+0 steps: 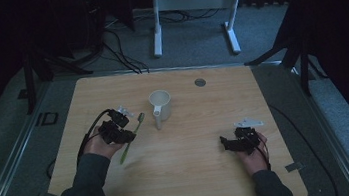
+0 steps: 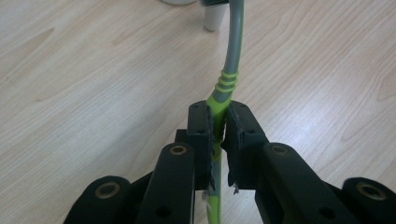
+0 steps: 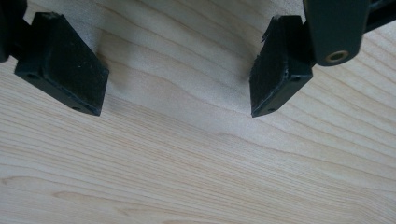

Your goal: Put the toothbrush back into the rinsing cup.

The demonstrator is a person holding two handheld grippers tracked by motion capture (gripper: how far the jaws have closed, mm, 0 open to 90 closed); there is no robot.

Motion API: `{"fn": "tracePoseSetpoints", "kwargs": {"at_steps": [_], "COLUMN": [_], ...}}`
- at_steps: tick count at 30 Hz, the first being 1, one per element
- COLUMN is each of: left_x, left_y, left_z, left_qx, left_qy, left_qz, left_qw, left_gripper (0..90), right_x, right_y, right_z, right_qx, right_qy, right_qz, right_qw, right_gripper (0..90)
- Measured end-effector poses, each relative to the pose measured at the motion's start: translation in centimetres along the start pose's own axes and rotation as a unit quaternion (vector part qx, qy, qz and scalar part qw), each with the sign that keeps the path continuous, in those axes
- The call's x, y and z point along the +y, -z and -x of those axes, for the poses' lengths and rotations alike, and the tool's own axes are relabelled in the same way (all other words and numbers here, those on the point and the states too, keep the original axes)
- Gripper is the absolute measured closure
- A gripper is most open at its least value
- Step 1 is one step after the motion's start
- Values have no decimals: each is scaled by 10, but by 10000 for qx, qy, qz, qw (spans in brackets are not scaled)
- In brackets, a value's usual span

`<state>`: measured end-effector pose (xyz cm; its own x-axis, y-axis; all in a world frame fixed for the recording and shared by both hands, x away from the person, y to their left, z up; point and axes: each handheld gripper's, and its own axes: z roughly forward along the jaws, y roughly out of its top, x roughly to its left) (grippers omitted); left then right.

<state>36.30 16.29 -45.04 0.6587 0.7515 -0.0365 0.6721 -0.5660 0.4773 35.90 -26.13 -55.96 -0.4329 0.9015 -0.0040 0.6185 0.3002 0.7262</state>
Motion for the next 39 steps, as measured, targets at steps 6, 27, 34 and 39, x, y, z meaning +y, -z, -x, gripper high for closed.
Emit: {"fn": "tracePoseSetpoints", "kwargs": {"at_steps": [6,27,34,39], "left_x": [1,3,4,2], "left_y": [2,5,8,11], "left_z": [0,6,6,5], "left_qx": [59,147,231,265], "left_qy": [62,120,167,255], "left_qz": [221,623,779,909], "left_qw": [9997,9979,9966,9952], "left_gripper": [810,810,810,810], "right_x": [0,0,0,0], "right_y": [0,0,0,0], "right_z": [0,0,0,0], "right_qx": [0,-1,-2,-2], "right_qy": [8,9,28,32], "right_qz": [0,-2,4,4], "right_qw": [10000,10000,10000,10000], "right_gripper": [191,191,191,191]}}
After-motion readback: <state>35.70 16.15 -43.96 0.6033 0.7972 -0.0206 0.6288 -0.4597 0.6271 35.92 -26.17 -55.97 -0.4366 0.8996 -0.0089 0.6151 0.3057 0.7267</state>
